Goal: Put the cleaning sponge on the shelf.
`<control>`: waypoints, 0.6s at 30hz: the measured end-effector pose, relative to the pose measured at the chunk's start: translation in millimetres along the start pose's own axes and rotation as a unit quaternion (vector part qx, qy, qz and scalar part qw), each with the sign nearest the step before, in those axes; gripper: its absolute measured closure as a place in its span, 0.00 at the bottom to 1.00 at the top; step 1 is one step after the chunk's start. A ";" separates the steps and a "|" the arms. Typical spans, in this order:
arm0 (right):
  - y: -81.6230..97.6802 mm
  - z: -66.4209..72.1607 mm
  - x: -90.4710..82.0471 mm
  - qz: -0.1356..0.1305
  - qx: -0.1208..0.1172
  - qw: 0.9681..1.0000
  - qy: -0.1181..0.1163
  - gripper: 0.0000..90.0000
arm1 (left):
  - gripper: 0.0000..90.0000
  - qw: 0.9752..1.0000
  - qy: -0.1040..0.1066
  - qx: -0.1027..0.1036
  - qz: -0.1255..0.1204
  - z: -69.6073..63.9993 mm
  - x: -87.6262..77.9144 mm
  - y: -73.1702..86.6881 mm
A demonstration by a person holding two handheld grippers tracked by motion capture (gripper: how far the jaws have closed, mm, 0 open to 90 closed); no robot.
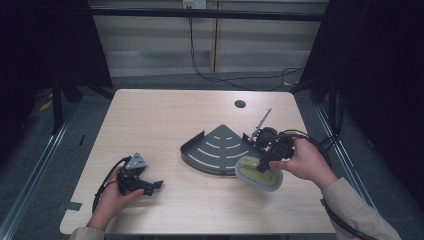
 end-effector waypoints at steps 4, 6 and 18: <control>-2.9 -2.9 -2.1 -0.002 0.003 1.000 0.001 0.79 | 0.05 1.000 0.000 0.000 0.000 0.0 0.0 0.0; -4.7 -4.8 -3.2 -0.003 0.005 1.000 0.004 0.79 | 0.05 1.000 0.000 0.000 0.000 0.0 0.0 0.0; -13.6 -15.9 -8.0 -0.006 0.019 1.000 0.015 0.79 | 0.05 1.000 0.000 -0.002 -0.002 -0.2 0.3 -0.3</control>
Point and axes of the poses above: each handheld gripper's, and its own axes: x roughly forward along the jaws, y roughly out of its underside, z roughly to its left, the point moved 9 cm from there along x, roughly forward along the jaws, and after that the axes turned 2 degrees about -z, right-handed, at the moved point
